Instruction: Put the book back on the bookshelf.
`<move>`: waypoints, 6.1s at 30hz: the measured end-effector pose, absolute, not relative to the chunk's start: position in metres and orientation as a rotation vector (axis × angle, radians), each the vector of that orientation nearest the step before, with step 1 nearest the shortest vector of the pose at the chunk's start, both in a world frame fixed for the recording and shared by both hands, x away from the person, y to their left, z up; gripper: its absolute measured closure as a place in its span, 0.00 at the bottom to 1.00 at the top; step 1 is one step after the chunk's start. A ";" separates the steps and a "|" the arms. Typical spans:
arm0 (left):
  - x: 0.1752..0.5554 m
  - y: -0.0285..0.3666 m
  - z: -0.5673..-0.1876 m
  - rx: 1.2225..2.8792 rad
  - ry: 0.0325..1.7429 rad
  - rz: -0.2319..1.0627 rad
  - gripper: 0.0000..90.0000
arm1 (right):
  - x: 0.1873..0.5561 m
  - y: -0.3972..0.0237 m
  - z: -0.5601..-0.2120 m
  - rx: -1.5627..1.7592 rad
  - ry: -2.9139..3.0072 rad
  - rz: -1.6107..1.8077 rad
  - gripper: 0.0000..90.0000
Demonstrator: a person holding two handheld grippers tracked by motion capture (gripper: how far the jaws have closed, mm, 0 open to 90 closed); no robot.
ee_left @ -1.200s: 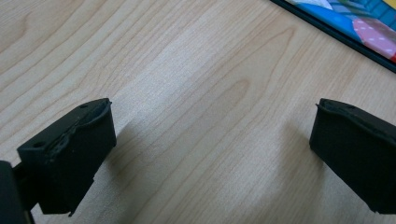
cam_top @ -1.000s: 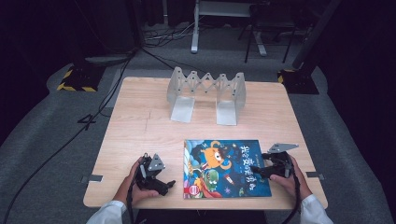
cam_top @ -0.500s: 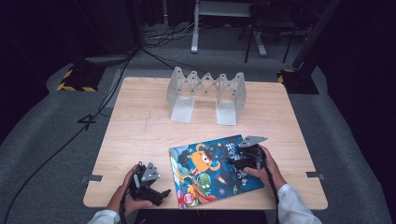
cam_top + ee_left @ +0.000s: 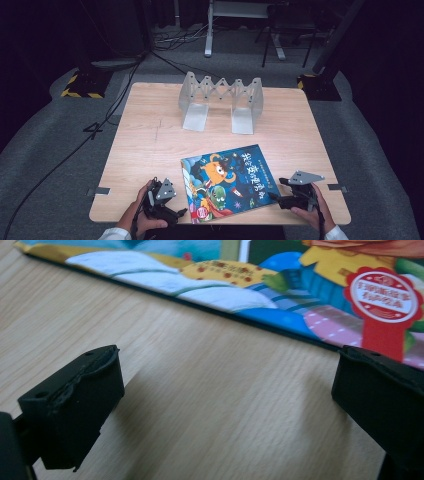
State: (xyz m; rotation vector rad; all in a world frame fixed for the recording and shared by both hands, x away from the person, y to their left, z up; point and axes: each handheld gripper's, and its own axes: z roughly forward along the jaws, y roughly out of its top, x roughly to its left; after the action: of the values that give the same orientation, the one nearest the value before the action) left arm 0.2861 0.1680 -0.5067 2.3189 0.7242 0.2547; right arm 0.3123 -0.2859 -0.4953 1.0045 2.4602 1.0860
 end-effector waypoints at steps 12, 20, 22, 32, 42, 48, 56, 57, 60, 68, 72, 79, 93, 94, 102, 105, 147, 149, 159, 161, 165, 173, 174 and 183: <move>0.286 0.147 -0.506 2.332 0.684 0.238 0.00 | 0.301 -0.290 -0.500 0.903 2.516 1.048 0.31; 0.280 0.131 -0.504 2.385 0.574 0.183 0.01 | 0.312 -0.300 -0.501 1.014 2.430 1.034 0.30; 0.287 0.139 -0.503 2.362 0.583 0.188 0.06 | 0.315 -0.301 -0.501 1.015 2.426 1.028 0.30; 0.325 0.182 -0.503 2.287 0.713 0.220 0.16 | 0.325 -0.300 -0.501 1.086 2.362 1.004 0.28; 0.350 0.185 -0.502 2.271 0.736 0.202 0.18 | 0.344 -0.295 -0.501 1.139 2.304 0.973 0.29; 0.360 0.181 -0.502 2.254 0.695 0.136 0.17 | 0.351 -0.293 -0.501 1.151 2.320 0.982 0.29; 0.350 0.174 -0.502 2.280 0.618 0.091 0.18 | 0.366 -0.280 -0.500 1.123 2.307 0.961 0.33; 0.349 0.174 -0.502 2.280 0.616 0.092 0.17 | 0.367 -0.278 -0.500 1.109 2.303 0.952 0.34; 0.343 0.176 -0.502 2.281 0.628 0.093 0.17 | 0.370 -0.271 -0.500 1.087 2.306 0.956 0.37; 0.327 0.181 -0.501 2.284 0.647 0.087 0.19 | 0.384 -0.258 -0.500 1.104 2.326 0.988 0.36; 0.319 0.182 -0.501 2.280 0.666 0.100 0.18 | 0.380 -0.253 -0.499 1.104 2.340 0.966 0.32; 0.312 0.182 -0.501 2.306 0.646 0.143 0.18 | 0.354 -0.258 -0.501 1.063 2.378 1.007 0.31; 0.305 0.182 -0.503 2.290 0.635 0.128 0.18 | 0.363 -0.241 -0.501 1.004 2.445 1.024 0.25; 0.304 0.182 -0.503 2.290 0.627 0.126 0.18 | 0.365 -0.240 -0.501 1.005 2.446 1.022 0.25; 0.298 0.180 -0.502 2.301 0.629 0.120 0.18 | 0.383 -0.230 -0.500 1.020 2.449 0.998 0.24; 0.294 0.178 -0.502 2.306 0.622 0.123 0.18 | 0.397 -0.225 -0.499 1.028 2.458 0.985 0.21; 0.289 0.144 -0.502 2.345 0.538 0.168 0.20 | 0.352 -0.256 -0.498 0.950 2.529 0.987 0.19; 0.290 0.151 -0.503 2.337 0.549 0.164 0.20 | 0.349 -0.257 -0.498 0.925 2.552 0.985 0.19; 0.300 0.176 -0.504 2.292 0.687 0.249 0.20 | 0.300 -0.261 -0.490 0.783 2.692 0.915 0.28; 0.301 0.173 -0.505 2.288 0.705 0.259 0.18 | 0.294 -0.257 -0.487 0.761 2.725 0.879 0.32; 0.301 0.168 -0.505 2.282 0.736 0.275 0.17 | 0.293 -0.249 -0.478 0.763 2.802 0.735 0.41; 0.302 0.158 -0.505 2.281 0.731 0.272 0.17 | 0.296 -0.221 -0.467 0.733 2.932 0.451 0.57; 0.302 0.158 -0.505 2.281 0.735 0.274 0.17 | 0.297 -0.219 -0.466 0.715 2.946 0.422 0.62; 0.301 0.157 -0.505 2.279 0.745 0.279 0.17 | 0.301 -0.198 -0.462 0.646 3.019 0.260 0.90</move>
State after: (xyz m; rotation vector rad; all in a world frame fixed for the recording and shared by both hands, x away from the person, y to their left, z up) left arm 0.3013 0.1573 -0.5050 2.2788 0.7450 0.2794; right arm 0.3009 -0.1983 -0.4618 0.6457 3.0186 0.2599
